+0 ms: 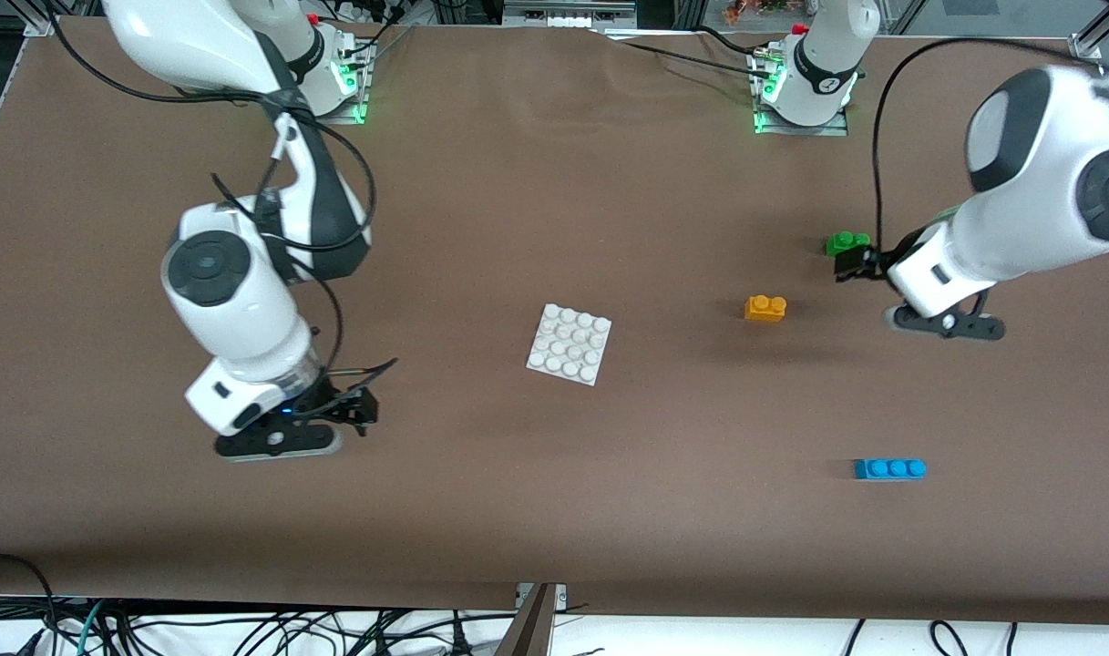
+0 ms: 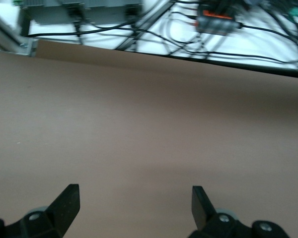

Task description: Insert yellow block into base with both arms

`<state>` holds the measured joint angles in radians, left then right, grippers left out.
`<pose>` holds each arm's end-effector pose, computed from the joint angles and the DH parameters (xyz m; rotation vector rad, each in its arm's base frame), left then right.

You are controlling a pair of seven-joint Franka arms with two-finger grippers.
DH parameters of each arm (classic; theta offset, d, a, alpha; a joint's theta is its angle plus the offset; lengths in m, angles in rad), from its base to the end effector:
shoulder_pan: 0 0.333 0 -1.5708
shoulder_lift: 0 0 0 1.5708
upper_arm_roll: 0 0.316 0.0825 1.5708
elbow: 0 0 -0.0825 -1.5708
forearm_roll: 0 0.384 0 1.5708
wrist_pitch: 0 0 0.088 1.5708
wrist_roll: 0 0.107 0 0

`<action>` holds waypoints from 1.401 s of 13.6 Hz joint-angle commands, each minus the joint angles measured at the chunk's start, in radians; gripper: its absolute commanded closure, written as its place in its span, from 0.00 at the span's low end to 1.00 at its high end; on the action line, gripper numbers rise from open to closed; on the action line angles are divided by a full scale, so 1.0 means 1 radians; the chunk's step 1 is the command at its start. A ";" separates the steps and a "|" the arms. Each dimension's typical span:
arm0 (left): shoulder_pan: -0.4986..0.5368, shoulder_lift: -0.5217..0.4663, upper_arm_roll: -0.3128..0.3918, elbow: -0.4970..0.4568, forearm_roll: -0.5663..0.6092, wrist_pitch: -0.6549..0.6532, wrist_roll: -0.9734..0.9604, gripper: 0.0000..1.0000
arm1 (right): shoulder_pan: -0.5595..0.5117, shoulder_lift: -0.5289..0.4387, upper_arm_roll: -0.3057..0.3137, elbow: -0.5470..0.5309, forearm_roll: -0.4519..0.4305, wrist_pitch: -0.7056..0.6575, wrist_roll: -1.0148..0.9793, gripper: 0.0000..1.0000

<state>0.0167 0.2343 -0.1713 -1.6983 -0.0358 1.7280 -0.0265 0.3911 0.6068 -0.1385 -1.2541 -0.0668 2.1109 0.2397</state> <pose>0.5994 -0.0896 0.4419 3.0637 -0.1815 -0.3192 0.7208 0.2102 0.4363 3.0392 0.1133 0.4297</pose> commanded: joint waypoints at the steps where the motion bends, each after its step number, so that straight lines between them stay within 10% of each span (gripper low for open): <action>1: -0.001 0.087 -0.014 0.008 -0.007 0.082 -0.001 0.00 | -0.096 -0.137 0.023 -0.045 0.001 -0.051 -0.013 0.00; 9: -0.081 0.134 -0.017 -0.272 0.031 0.445 -0.102 0.00 | -0.236 -0.384 0.017 -0.192 0.002 -0.128 -0.013 0.00; 19: -0.073 0.128 -0.016 -0.514 0.082 0.736 -0.108 0.00 | -0.314 -0.449 0.016 -0.237 0.002 -0.287 -0.177 0.00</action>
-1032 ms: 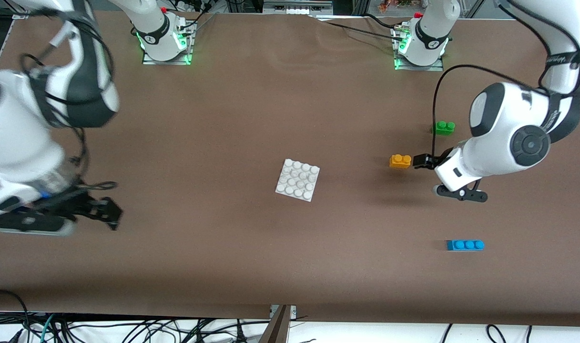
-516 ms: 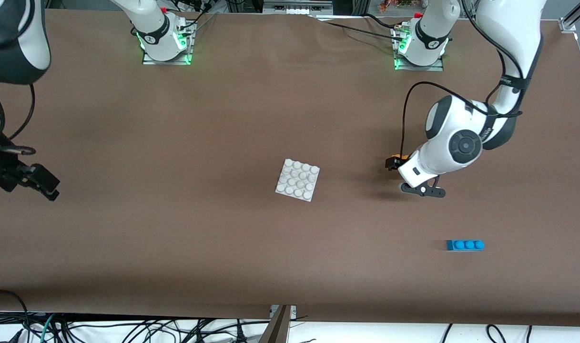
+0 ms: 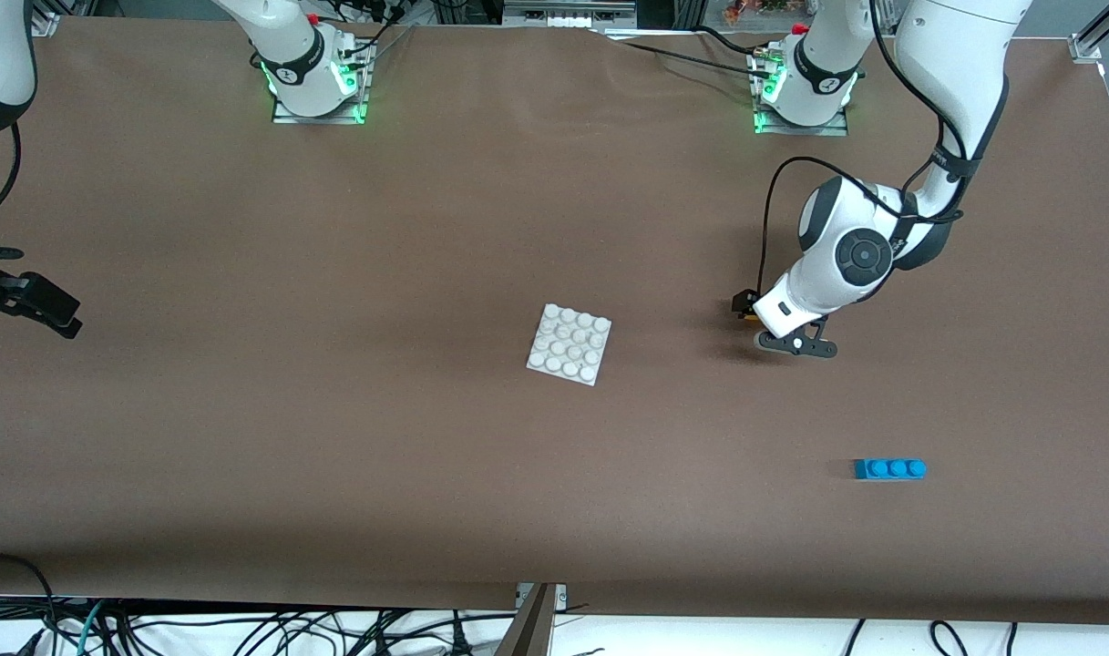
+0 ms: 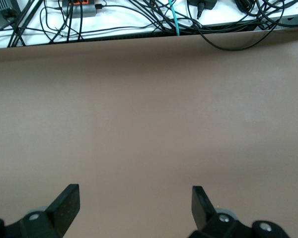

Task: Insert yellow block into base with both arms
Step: 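Grasp the yellow brick with the left gripper and lift it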

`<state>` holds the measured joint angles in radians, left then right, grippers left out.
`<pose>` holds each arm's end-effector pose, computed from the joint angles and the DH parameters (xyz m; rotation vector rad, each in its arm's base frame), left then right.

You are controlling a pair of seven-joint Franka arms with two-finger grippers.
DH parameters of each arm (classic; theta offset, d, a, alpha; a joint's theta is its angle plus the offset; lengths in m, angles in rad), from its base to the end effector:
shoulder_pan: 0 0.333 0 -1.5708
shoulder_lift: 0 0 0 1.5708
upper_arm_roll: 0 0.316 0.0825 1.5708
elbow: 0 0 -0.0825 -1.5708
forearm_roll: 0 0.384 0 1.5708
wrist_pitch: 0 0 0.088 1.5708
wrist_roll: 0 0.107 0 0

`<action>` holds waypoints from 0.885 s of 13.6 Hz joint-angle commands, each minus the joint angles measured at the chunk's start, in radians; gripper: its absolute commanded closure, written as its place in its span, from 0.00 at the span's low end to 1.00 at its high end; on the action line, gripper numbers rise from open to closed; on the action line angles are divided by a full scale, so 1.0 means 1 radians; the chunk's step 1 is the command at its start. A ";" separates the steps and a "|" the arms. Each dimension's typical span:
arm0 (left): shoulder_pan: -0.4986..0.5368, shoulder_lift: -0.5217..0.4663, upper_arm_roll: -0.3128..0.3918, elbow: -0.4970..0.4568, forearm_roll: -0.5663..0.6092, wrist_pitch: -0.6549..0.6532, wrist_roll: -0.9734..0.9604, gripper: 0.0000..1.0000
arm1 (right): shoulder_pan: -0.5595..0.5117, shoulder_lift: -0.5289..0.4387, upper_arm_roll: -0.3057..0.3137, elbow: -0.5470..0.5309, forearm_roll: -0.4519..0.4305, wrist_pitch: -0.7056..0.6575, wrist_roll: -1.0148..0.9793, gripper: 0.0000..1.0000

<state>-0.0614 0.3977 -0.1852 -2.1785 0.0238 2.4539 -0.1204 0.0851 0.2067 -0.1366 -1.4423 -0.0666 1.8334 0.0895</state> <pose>0.5320 -0.1358 0.1991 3.0925 -0.2098 -0.1919 0.6399 -0.0293 0.5900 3.0326 -0.1886 0.2866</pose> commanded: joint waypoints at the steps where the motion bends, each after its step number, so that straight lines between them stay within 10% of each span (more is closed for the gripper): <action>1: 0.005 -0.033 -0.002 -0.040 0.024 0.011 -0.015 0.00 | -0.008 -0.046 0.014 -0.046 0.002 -0.020 -0.028 0.00; 6: 0.005 -0.010 0.004 -0.040 0.024 0.010 -0.013 0.00 | -0.008 -0.040 0.014 -0.033 0.001 -0.043 -0.094 0.00; 10: 0.005 0.001 0.003 -0.038 0.076 0.008 -0.013 0.57 | -0.007 -0.035 0.014 -0.032 0.004 -0.052 -0.074 0.00; 12: 0.005 0.001 0.003 -0.026 0.093 -0.006 -0.015 0.66 | -0.005 -0.033 0.015 -0.033 0.004 -0.052 -0.079 0.00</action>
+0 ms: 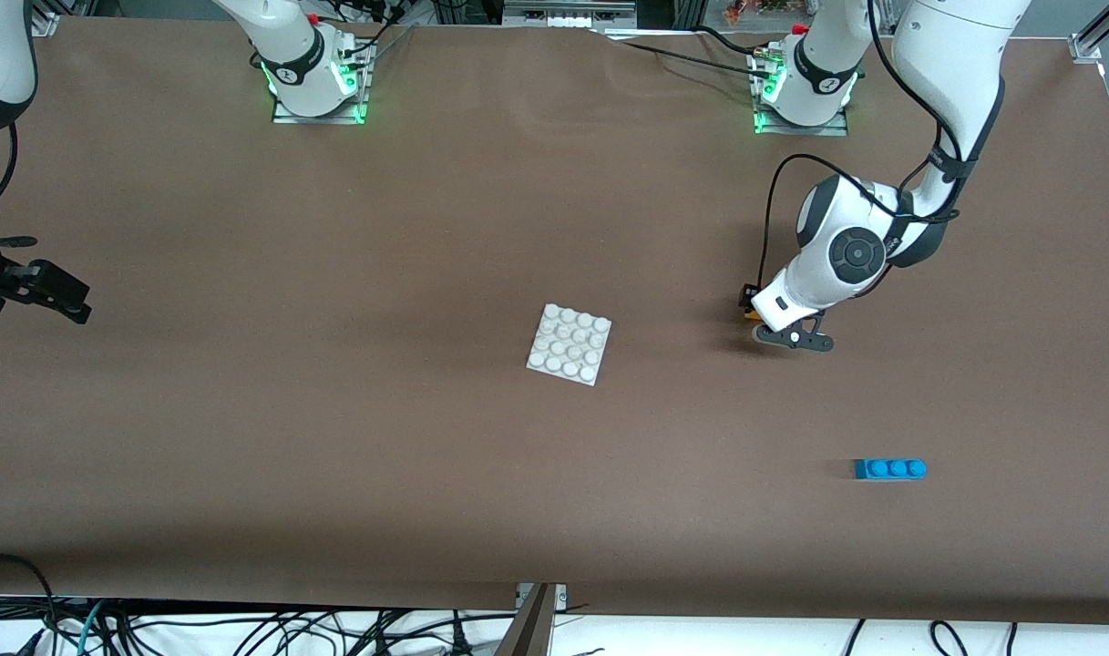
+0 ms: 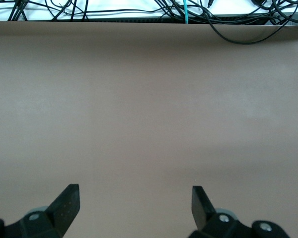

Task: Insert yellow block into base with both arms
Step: 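Carry the yellow brick with the left gripper over the white plate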

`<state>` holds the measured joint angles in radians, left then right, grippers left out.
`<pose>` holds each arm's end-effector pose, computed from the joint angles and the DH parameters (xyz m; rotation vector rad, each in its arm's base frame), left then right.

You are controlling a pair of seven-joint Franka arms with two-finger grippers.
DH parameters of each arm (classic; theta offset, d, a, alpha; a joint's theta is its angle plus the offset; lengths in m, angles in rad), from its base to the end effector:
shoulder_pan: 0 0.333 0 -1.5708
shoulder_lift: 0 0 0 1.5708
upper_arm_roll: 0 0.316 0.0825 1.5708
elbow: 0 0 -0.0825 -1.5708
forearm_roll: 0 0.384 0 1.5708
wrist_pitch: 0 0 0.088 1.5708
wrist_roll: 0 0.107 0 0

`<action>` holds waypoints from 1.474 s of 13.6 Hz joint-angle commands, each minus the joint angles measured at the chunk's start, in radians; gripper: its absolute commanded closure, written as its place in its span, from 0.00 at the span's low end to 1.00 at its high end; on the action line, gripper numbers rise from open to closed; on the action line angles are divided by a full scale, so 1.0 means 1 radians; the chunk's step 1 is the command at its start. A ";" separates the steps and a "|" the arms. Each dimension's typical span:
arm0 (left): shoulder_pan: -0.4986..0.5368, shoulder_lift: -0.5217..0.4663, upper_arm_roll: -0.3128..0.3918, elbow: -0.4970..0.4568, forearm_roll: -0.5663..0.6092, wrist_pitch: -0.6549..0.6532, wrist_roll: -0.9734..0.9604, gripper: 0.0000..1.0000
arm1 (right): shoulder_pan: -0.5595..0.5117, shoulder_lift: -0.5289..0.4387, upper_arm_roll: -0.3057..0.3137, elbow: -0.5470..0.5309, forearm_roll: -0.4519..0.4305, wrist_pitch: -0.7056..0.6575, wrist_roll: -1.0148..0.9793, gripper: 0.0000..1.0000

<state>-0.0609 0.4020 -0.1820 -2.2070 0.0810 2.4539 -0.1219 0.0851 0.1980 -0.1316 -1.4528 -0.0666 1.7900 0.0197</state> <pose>0.5206 -0.1318 0.1869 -3.1186 0.2790 0.2329 0.6334 -0.0270 0.5857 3.0398 -0.0790 0.2127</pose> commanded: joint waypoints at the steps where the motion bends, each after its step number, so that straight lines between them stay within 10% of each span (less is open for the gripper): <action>1: 0.004 -0.012 -0.001 0.018 0.036 -0.022 -0.013 0.66 | -0.005 -0.025 0.010 -0.023 0.004 -0.009 -0.009 0.00; 6: -0.037 -0.009 -0.028 0.320 0.034 -0.346 -0.016 0.67 | -0.011 -0.017 0.007 -0.021 0.004 -0.001 -0.017 0.00; 20: -0.408 0.385 -0.022 0.970 -0.014 -0.547 -0.318 0.69 | -0.011 -0.017 0.007 -0.020 0.004 0.000 -0.017 0.00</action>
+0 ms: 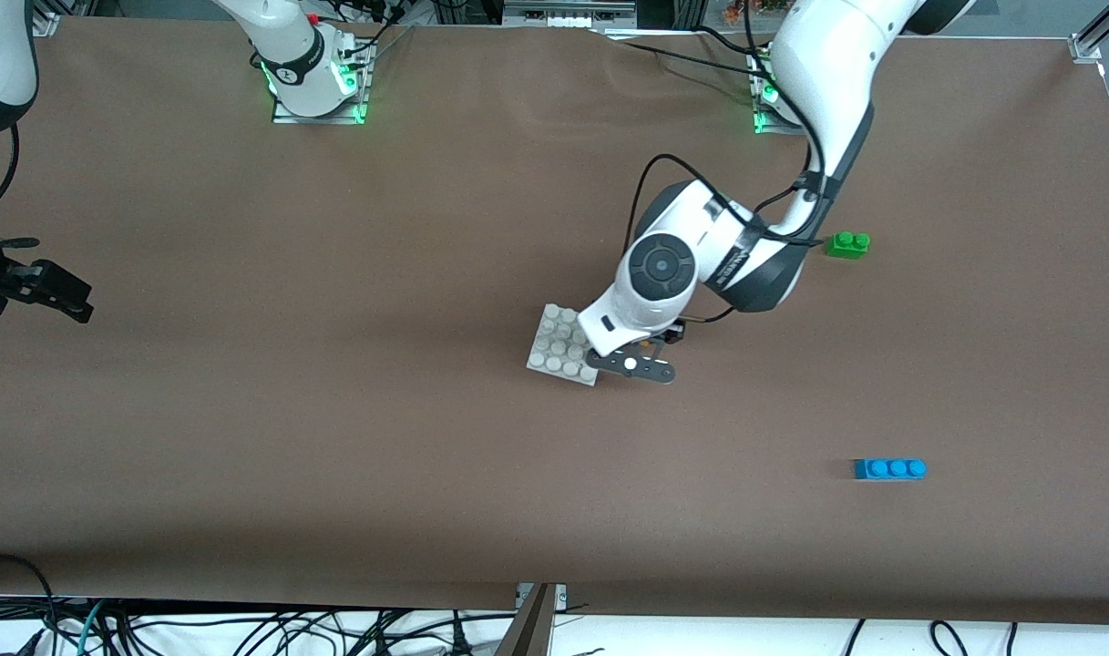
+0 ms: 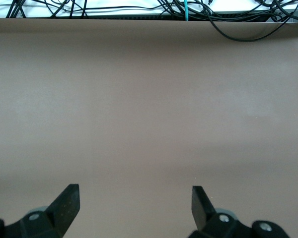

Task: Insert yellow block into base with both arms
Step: 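Carry the yellow brick with the left gripper over the white plate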

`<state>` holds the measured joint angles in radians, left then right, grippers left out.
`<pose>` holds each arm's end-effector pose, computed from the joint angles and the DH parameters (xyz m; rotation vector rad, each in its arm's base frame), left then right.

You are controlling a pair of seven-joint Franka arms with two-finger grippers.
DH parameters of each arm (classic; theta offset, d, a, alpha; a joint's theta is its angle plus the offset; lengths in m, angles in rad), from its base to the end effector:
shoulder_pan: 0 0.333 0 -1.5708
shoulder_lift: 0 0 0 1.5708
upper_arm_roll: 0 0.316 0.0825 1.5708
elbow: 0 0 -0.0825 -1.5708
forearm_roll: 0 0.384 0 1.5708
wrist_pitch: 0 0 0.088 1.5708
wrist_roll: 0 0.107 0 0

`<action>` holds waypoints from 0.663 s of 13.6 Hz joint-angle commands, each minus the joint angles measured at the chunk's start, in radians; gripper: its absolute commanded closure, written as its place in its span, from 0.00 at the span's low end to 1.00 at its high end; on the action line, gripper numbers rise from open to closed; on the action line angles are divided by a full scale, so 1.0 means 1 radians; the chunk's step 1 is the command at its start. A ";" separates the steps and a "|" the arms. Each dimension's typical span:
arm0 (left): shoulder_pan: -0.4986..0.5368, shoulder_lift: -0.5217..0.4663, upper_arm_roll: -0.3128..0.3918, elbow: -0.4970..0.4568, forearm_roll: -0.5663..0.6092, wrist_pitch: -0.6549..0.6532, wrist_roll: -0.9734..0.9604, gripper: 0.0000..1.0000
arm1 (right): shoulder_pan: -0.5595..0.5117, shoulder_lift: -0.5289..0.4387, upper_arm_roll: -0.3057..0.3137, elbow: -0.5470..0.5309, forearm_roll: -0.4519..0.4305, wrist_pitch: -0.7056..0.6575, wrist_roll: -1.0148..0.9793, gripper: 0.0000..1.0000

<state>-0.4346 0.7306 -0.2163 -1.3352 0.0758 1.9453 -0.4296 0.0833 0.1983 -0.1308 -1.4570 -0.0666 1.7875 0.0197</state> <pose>0.5991 -0.4075 0.2950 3.1056 -0.3219 -0.2019 0.6331 -0.0277 0.5832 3.0407 -0.0806 0.2020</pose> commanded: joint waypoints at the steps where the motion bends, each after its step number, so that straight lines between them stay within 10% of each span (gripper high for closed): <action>1: -0.068 0.079 0.015 0.123 -0.007 -0.037 -0.036 0.69 | -0.010 -0.017 0.008 -0.016 0.005 0.003 -0.017 0.00; 9: -0.176 0.237 0.058 0.246 0.001 0.000 -0.129 0.71 | -0.010 -0.017 0.008 -0.016 0.019 0.004 -0.017 0.00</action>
<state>-0.5953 0.9377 -0.1771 -1.1431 0.0759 1.9553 -0.5456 0.0832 0.1983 -0.1308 -1.4571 -0.0645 1.7878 0.0197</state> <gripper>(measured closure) 0.317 0.000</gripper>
